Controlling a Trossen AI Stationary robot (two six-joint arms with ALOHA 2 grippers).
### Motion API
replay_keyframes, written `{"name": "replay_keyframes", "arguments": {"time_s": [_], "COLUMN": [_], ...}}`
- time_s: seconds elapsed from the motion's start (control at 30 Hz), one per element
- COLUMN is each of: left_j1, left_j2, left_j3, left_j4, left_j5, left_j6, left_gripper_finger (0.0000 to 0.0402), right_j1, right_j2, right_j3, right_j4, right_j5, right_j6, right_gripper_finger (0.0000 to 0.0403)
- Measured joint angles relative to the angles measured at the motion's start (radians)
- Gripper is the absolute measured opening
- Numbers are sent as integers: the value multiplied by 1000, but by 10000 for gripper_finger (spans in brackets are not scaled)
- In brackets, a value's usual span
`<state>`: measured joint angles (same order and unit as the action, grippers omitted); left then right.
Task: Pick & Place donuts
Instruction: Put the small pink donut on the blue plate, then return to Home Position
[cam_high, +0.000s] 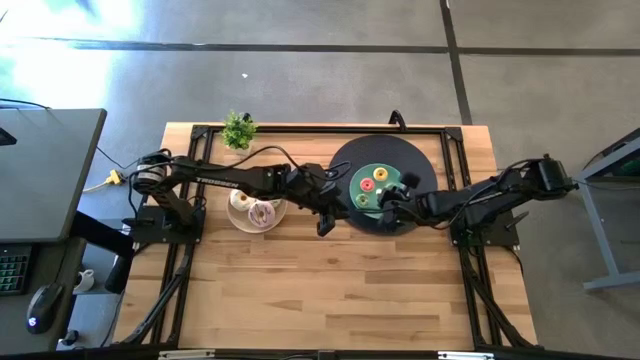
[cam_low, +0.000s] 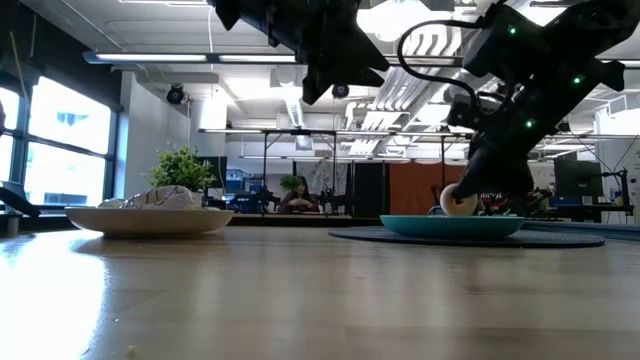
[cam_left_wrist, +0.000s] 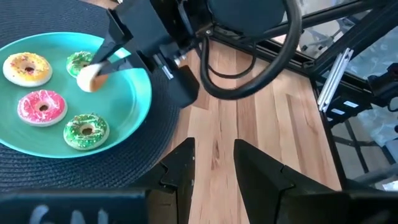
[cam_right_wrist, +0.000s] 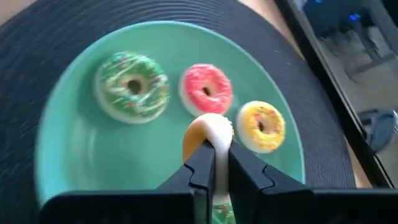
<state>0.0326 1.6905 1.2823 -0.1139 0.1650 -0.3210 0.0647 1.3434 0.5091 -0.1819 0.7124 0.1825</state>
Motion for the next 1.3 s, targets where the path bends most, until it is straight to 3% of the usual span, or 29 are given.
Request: {"name": "replay_keyframes", "arguments": {"time_s": [0.57,0.87,1.03,1.3], "left_j1": [0,0,0,0], "left_j2": [0,0,-18,-197], "left_j3": [0,0,-2,-1], "left_j4": [-1,-1,-23,-176], "left_j5": [9,8,7,34], "left_j6": [-2,-2,0,3], "left_gripper_finger": [111,111,111,111], "right_j1": [16,93,150,229], "right_j2": [0,-34,-115,-364], "right_j3": [0,0,3,182], "right_j4": [28,59,66,-192], "right_j5": [-201,-214,-214,-201], "right_j6": [-57,-37,-16,-2], "right_gripper_finger": [126,139,134,133]}}
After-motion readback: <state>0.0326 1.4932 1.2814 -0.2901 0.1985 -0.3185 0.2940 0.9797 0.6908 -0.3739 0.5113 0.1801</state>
